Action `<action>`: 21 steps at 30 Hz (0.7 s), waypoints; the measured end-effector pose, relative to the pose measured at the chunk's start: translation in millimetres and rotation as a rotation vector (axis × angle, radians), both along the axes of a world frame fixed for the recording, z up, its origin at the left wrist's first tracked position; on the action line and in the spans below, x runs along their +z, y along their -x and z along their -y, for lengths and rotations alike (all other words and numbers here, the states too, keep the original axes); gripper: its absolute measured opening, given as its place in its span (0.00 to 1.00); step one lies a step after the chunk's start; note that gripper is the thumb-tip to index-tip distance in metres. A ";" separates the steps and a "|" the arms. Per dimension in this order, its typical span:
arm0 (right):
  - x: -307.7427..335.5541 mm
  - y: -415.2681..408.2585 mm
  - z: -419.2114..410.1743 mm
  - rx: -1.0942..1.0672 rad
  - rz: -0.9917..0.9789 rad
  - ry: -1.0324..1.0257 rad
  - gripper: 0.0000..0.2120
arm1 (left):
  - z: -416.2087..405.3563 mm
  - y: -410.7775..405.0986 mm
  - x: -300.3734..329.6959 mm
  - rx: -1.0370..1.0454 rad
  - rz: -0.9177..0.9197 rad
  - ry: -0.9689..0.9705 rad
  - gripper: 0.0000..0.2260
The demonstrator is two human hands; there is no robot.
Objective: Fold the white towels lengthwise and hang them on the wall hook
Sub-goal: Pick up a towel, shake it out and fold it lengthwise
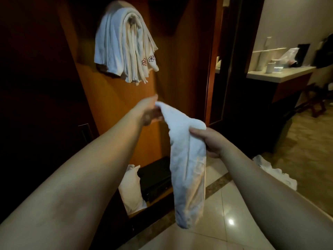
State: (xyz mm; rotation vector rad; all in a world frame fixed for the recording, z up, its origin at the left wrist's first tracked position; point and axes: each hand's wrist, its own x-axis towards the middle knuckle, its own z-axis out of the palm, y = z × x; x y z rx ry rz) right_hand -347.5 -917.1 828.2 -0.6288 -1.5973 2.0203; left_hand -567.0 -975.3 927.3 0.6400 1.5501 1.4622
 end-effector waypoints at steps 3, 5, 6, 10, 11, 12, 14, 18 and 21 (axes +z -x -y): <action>13.7 6.9 -7.1 -0.088 0.050 -0.035 0.28 | 4.6 -9.2 -31.5 -0.093 -0.144 0.122 0.24; 19.9 13.2 -11.4 -0.157 0.166 -0.111 0.22 | 5.2 -15.7 -47.5 -0.146 -0.164 0.100 0.26; 22.6 15.8 -12.2 -0.190 0.224 -0.153 0.19 | 6.3 -19.6 -53.9 -0.163 -0.178 0.076 0.26; 35.7 21.4 -11.5 -0.308 0.278 -0.309 0.12 | 11.2 -42.6 -63.5 -0.065 -0.320 0.011 0.28; 40.3 23.0 -11.1 -0.332 0.268 -0.308 0.14 | 12.0 -48.8 -64.0 -0.018 -0.364 -0.013 0.27; 45.5 24.9 -11.2 -0.356 0.270 -0.307 0.16 | 14.1 -55.0 -64.0 0.029 -0.402 -0.058 0.24; 55.1 28.6 -11.6 -0.403 0.267 -0.286 0.17 | 23.7 -66.0 -63.9 0.140 -0.476 -0.181 0.19; 74.2 36.6 -13.1 -0.489 0.164 -0.156 0.21 | 41.6 -87.5 -70.2 -0.025 -0.377 -0.270 0.28; 92.2 42.3 -15.2 -0.528 0.066 -0.096 0.25 | 34.2 -98.2 -71.3 -0.241 -0.289 -0.198 0.37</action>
